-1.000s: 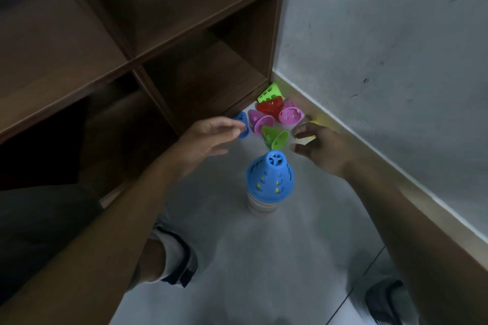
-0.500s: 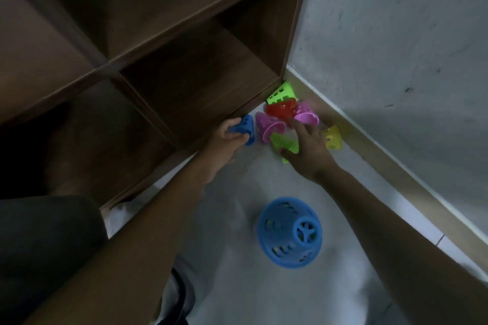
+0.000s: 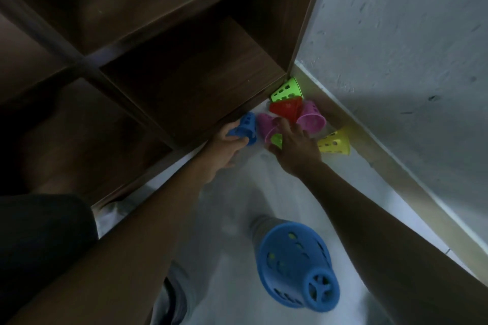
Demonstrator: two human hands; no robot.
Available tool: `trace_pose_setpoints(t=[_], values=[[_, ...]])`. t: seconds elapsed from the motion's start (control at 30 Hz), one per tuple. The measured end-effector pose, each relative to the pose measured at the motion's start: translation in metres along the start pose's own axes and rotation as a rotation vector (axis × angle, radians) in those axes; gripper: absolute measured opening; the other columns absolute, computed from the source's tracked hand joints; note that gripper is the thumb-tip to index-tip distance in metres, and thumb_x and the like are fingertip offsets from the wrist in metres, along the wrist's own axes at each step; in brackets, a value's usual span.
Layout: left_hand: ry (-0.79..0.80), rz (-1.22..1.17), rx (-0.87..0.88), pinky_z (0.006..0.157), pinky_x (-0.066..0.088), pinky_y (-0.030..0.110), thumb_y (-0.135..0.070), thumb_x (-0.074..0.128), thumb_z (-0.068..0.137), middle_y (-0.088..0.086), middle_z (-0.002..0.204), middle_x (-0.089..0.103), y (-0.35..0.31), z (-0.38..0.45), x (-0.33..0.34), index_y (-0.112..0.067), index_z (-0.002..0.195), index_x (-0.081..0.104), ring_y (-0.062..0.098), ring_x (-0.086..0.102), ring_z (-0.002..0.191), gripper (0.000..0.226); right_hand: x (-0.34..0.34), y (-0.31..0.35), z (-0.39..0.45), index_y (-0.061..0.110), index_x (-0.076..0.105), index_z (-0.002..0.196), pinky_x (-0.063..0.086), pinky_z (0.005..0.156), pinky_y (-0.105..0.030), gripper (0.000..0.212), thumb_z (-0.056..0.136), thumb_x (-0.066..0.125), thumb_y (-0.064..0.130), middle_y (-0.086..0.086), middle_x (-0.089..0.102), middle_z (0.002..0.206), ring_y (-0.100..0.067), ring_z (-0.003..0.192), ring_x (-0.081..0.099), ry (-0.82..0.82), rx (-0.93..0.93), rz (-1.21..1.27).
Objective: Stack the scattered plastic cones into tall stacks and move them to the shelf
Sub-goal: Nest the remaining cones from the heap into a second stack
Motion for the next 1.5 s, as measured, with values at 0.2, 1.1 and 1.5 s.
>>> trace_pose_setpoints(t=[0.2, 1.1, 1.5], values=[[-0.05, -0.009, -0.028, 0.1, 0.05, 0.047, -0.024, 0.058, 0.101, -0.001, 0.128, 0.057, 0.011, 0.009, -0.006, -0.029, 0.139, 0.048, 0.021, 0.059, 0.115, 0.04, 0.008, -0.007, -0.002, 0.028, 0.037, 0.133, 0.054, 0.084, -0.047, 0.056, 0.092, 0.055, 0.061, -0.011, 0.055, 0.123, -0.03, 0.107, 0.056, -0.096, 0.008, 0.166], [-0.093, -0.599, -0.2, 0.08, 0.049, 0.024, -0.002, 0.059, 0.097, -0.007, 0.05, 0.066, 0.0, -0.015, 0.006, -0.014, 0.084, 0.058, 0.003, 0.065, 0.063, 0.018, -0.056, -0.039, -0.061, 0.03, 0.032, 0.132, 0.06, 0.067, -0.041, 0.075, 0.077, 0.082, 0.024, -0.002, 0.063, 0.121, -0.023, 0.099, 0.066, 0.033, 0.248, 1.255], [0.213, -0.529, 0.102, 0.078, 0.061, 0.028, 0.005, 0.057, 0.096, 0.002, 0.082, 0.076, -0.061, -0.096, 0.038, -0.008, 0.119, 0.064, 0.009, 0.074, 0.073, 0.028, -0.116, -0.042, -0.124, 0.01, 0.065, 0.123, 0.049, 0.096, -0.047, 0.053, 0.074, 0.074, 0.028, -0.01, 0.07, 0.104, -0.03, 0.102, 0.058, 0.136, 0.17, 1.616]])
Point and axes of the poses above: each hand's wrist, its own z-axis towards the middle knuckle, its own x-axis out of the palm, y = z × x, the point moved 6 cm from there along z, towards the middle knuckle
